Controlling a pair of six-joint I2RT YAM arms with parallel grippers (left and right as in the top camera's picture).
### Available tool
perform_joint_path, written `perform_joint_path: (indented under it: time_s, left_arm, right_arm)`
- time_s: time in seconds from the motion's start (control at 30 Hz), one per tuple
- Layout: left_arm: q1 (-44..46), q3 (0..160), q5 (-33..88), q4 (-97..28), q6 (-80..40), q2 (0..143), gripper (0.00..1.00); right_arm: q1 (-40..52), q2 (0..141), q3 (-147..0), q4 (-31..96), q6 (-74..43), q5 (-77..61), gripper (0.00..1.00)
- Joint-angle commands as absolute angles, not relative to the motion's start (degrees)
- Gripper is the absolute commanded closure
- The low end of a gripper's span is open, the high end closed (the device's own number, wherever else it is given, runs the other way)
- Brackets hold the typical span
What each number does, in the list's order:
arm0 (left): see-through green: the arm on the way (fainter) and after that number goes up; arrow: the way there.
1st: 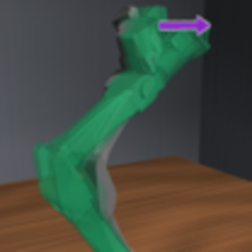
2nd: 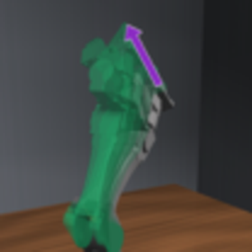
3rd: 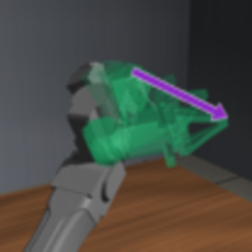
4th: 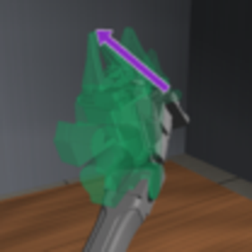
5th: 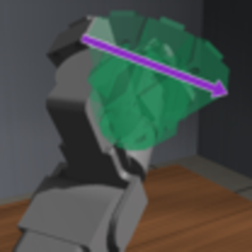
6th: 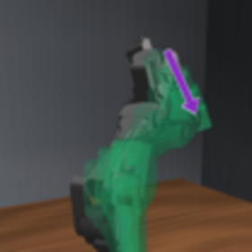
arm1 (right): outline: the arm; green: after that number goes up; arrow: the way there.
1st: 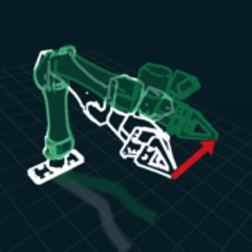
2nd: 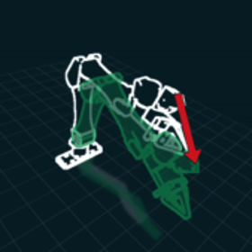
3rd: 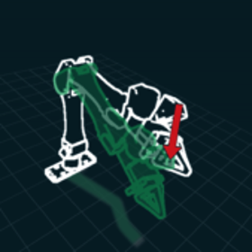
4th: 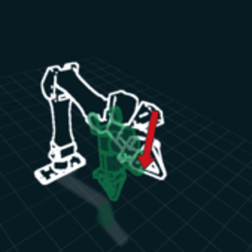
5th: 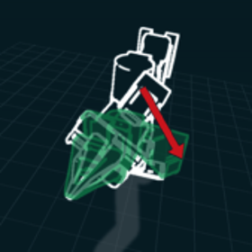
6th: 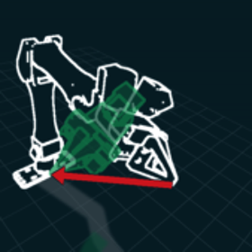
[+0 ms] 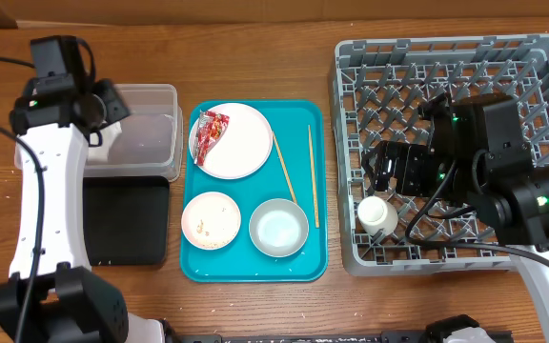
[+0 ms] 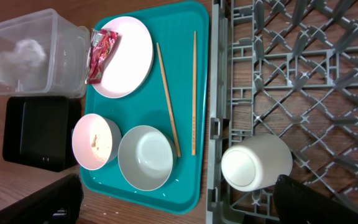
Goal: Sort waste into correct bins and load items into the dishwasher
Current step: 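Drop the red wrapper into the clear plastic bin with the left gripper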
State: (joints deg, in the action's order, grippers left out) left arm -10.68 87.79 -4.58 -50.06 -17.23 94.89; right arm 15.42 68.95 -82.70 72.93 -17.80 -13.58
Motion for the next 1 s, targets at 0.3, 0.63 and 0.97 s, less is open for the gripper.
perform_joint_path:
  time_s: [0.3, 0.63, 0.97]
  left_arm:
    - [14.26, 88.20, -11.29, -48.31, -2.11, 111.66, 0.16]
    - [15.16, 88.38, -18.39, -48.69, -12.05, 121.91, 0.81]
    - [14.39, 101.82, -17.47, -63.07, -13.34, 112.68, 0.96]
  right_arm:
    - [15.38, 68.53, -82.83, 72.40, -17.85, -13.80, 0.00]
    - [15.38, 68.53, -82.83, 72.03, -17.85, -13.82, 0.00]
    - [15.38, 68.53, -82.83, 72.05, -17.85, -13.82, 0.00]
